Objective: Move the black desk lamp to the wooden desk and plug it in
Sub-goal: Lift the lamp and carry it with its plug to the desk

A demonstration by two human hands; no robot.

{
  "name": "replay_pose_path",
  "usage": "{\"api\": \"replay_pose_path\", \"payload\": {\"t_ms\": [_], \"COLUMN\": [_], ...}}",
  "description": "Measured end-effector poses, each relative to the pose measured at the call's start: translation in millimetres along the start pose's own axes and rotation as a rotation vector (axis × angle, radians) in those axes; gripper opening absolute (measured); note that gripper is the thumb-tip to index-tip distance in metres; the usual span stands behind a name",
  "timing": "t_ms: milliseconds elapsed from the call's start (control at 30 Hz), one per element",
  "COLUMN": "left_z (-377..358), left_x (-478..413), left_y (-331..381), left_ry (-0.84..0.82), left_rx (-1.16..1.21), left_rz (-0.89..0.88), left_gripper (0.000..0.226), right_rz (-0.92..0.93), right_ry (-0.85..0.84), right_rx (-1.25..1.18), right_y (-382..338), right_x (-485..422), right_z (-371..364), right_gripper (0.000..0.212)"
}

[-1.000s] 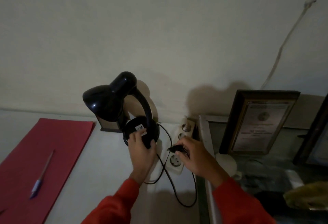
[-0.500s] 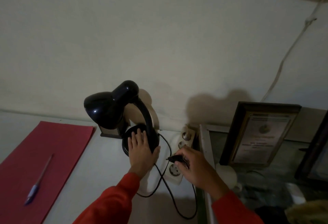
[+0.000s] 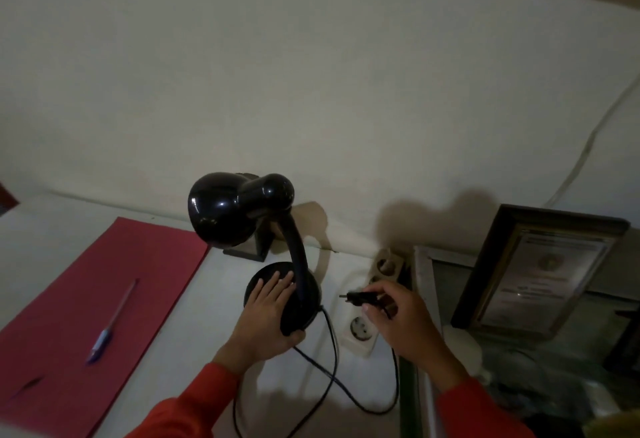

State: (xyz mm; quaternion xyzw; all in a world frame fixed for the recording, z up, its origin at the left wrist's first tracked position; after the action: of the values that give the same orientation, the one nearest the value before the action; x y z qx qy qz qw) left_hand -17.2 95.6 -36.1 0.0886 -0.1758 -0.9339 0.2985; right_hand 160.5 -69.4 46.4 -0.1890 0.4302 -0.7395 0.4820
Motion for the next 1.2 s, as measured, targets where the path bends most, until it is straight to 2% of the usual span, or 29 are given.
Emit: {"api": "replay_pose_path", "payload": {"t_ms": [167, 300, 433, 467, 533, 700, 867, 1200], "left_z": [10.8, 32.3, 35.8, 34.6, 30.5, 16.1, 16.2, 29.3], "left_x": [15.5, 17.7, 7.9, 3.5, -4.6, -16.5, -19.3, -6.8], "left_y": [1.9, 29.8, 54.2, 57.8, 62.2, 59.4, 57.9, 35.5], "left_ry": [-0.043, 0.066, 0.196, 0.234, 0.307, 0.44, 0.47, 0.381], "left_rx": [0.116, 0.596, 1.108, 1.18, 1.265, 1.246, 1.249, 1.257], "left_rz": [0.011, 0.109, 0.24, 0.272, 0.31, 0.366, 0.303, 0.299], "left_gripper": [0.086, 0.065, 0.027, 0.025, 0.037, 0.045, 0.057, 0.057], "right_rz": [-0.05, -0.074, -0.095, -0.097, -0.095, -0.085, -0.102, -0.07], "right_ry": [0.052, 0.013, 0.009, 0.006, 0.008, -0.001, -0.004, -0.007], "right_rx": [-0.169, -0.164, -0.163, -0.166, -0.176, -0.163, -0.147, -0.113], "right_y": [-3.7, -3.4, -2.2, -2.7, -3.9, -6.9, -5.9, -5.7], "right_x": [0.3, 2.8, 3.3, 3.6, 4.4, 6.9, 7.6, 6.1], "right_z": [-4.5, -11.1, -13.3, -13.6, -13.2, -12.6, -13.4, -14.0], "right_gripper": [0.028, 0.022, 0.019, 0.02, 0.02, 0.021, 0.016, 0.013]}}
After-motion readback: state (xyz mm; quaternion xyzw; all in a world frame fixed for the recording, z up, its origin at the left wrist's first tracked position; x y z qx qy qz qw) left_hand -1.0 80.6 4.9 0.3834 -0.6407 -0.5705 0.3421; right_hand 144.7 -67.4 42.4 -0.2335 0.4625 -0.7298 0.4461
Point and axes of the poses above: each hand's wrist, its own x-axis away from the middle knuckle, its own z-axis out of the back of the hand, y = z × x, the point moved 3 cm from there along -x, towards the middle knuckle, and after that the axes turned 3 degrees about z, right-handed, at the moved point
